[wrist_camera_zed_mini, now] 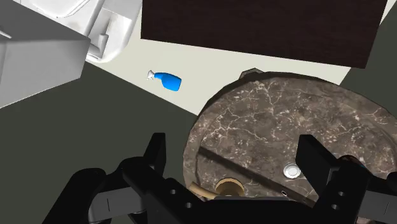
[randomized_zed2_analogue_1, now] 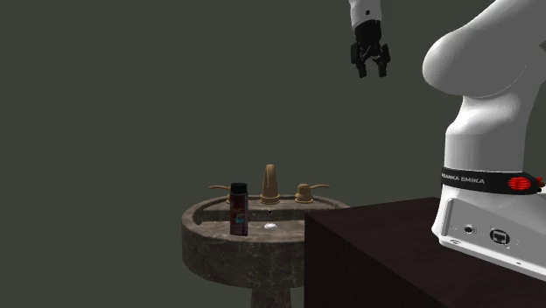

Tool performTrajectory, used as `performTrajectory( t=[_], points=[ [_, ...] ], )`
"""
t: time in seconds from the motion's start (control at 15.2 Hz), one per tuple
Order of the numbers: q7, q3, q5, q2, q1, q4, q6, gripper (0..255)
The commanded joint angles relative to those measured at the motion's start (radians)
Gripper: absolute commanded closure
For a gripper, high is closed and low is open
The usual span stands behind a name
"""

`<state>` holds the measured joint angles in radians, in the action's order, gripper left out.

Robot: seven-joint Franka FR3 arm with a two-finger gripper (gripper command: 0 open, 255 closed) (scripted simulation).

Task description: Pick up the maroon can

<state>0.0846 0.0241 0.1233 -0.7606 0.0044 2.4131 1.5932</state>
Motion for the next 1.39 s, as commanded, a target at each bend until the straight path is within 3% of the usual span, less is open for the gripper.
performTrajectory(
  t=[0.0,0.66,1.32],
  points=[
    [0.0,0.0,0.0,0.0,0.0,0.0,0.0,0],
    [-0.148,0.09,-0.119,0.233,0.054,0.053,0.263,0],
    [-0.272,0.175,-0.194,0.557,0.1,-0.021,0.509,0]
  ],
)
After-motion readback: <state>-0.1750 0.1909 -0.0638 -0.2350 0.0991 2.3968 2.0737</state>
